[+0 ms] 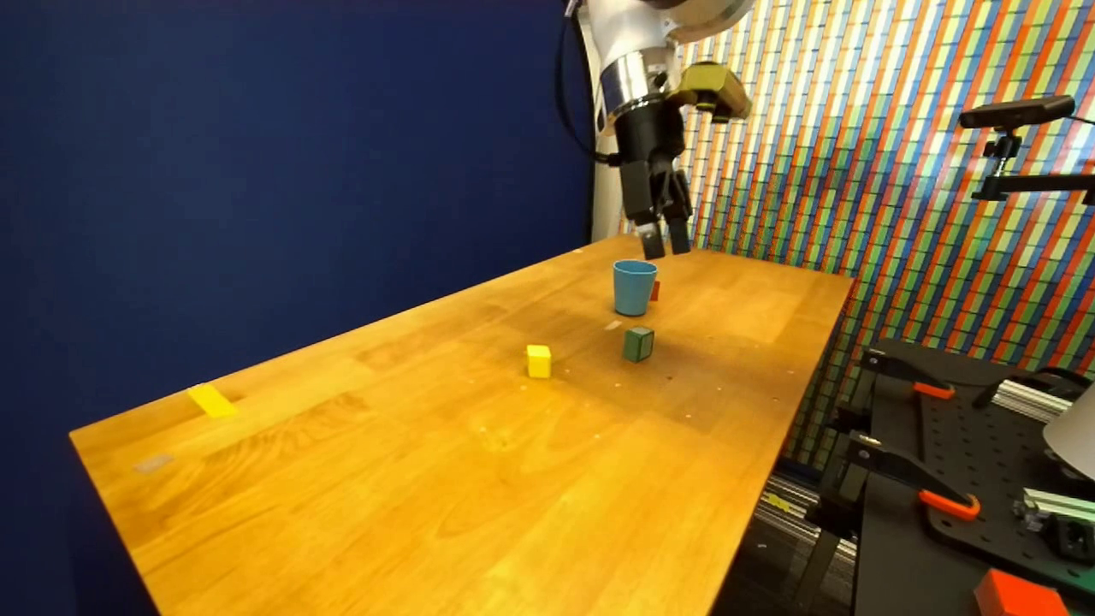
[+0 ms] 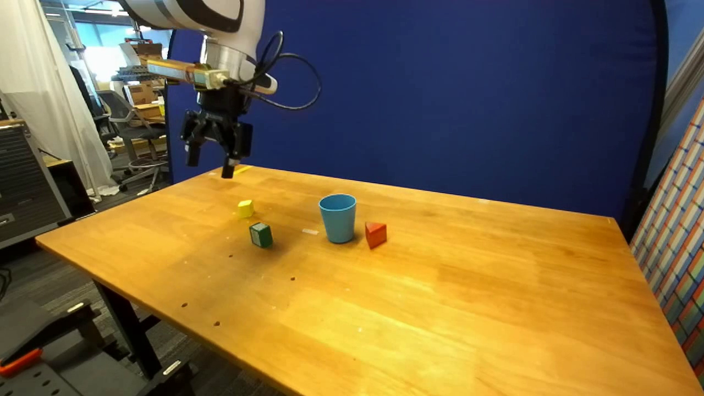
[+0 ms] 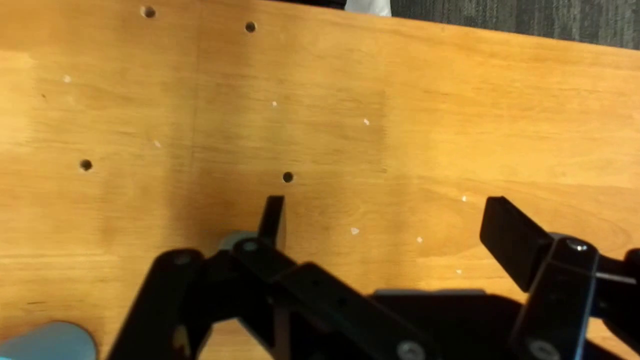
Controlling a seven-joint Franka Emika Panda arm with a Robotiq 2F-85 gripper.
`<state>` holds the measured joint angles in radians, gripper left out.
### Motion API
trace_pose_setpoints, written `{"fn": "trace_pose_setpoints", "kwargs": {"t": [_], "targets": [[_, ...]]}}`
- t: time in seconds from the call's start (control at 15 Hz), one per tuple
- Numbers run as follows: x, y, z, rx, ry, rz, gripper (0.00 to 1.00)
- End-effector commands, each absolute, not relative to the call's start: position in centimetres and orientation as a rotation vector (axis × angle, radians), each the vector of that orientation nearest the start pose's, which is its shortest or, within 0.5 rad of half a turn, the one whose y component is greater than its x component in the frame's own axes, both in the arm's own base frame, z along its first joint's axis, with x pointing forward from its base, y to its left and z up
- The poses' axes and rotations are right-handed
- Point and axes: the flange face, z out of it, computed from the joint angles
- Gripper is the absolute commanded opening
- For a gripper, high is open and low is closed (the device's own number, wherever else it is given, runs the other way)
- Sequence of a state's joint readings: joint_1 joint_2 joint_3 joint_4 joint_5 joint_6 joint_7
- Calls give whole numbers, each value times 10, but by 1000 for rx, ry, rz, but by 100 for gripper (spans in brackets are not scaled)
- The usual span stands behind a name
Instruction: Put the yellow block in the cup
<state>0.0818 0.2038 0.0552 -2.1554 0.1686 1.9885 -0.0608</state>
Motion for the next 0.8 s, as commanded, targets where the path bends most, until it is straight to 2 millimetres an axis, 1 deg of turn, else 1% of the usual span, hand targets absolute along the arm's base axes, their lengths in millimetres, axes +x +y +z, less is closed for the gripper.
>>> {"fn": "trace_pose_setpoints", "kwargs": {"t": [0.0,0.2,0.33,0.47,0.53,0.73], "targets": [[562,123,225,-2946,-180,598,100],[594,152,182,-2957,-210,621,100],[612,162,159,-2969,-226,629,100],[631,166,140,-2988,-231,623,100],[640,164,131,-3004,-225,617,100],[667,158,120,-3028,-202,597,100]]}}
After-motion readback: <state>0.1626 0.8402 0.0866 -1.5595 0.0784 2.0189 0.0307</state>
